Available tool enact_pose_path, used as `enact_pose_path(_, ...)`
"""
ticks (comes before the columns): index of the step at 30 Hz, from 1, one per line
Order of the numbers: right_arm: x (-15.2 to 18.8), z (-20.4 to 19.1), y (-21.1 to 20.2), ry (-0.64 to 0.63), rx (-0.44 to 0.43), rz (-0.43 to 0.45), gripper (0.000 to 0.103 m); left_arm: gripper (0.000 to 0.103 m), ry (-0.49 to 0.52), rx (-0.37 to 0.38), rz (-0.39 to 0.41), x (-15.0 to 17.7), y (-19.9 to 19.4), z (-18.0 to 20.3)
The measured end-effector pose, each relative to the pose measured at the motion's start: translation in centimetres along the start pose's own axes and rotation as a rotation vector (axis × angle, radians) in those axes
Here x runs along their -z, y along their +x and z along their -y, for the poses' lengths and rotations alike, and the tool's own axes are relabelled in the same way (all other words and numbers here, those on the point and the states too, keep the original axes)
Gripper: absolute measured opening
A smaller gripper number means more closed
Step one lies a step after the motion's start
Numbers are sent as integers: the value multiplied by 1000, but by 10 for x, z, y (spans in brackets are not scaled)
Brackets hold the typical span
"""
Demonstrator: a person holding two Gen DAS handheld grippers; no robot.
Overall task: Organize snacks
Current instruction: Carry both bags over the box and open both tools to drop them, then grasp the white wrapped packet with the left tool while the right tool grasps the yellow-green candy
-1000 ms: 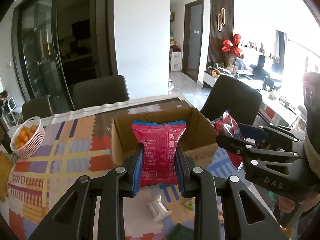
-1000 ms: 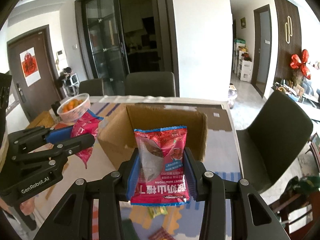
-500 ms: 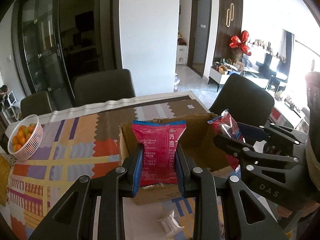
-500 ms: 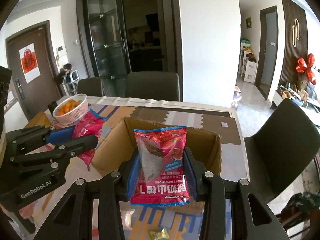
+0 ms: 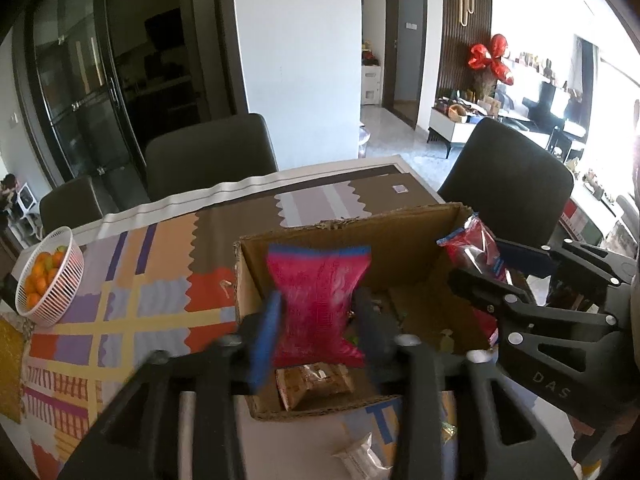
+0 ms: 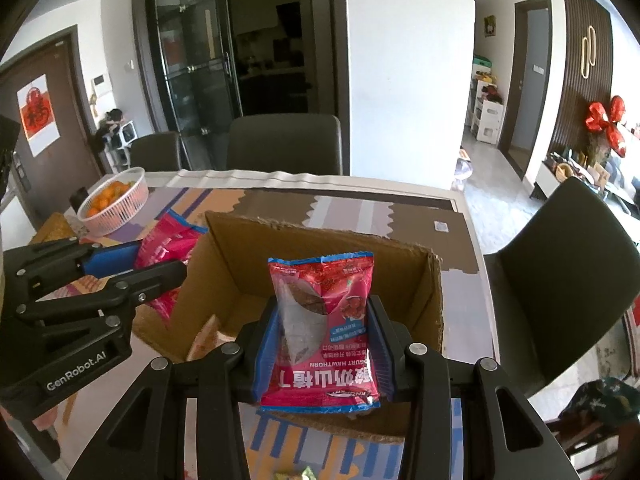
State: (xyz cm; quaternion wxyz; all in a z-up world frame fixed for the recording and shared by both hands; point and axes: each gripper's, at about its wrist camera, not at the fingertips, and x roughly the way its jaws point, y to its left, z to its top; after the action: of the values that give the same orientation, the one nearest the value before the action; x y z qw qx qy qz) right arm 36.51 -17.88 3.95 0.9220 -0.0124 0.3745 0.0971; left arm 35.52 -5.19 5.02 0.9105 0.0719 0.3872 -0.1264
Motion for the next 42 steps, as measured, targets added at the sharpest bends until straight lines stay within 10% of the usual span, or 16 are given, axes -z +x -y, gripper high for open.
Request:
enact_pose_path(5, 5, 1, -6, 8, 26, 5, 57, 60, -21, -12, 20, 6, -10, -3)
enact_pose_path(24, 48, -20, -77, -33, 0, 126, 57, 66, 11, -37, 110, 58, -78, 4)
enact_pose_path(42, 120, -15, -51, 11, -23, -32, 57, 66, 30, 6, -4, 114, -53, 24)
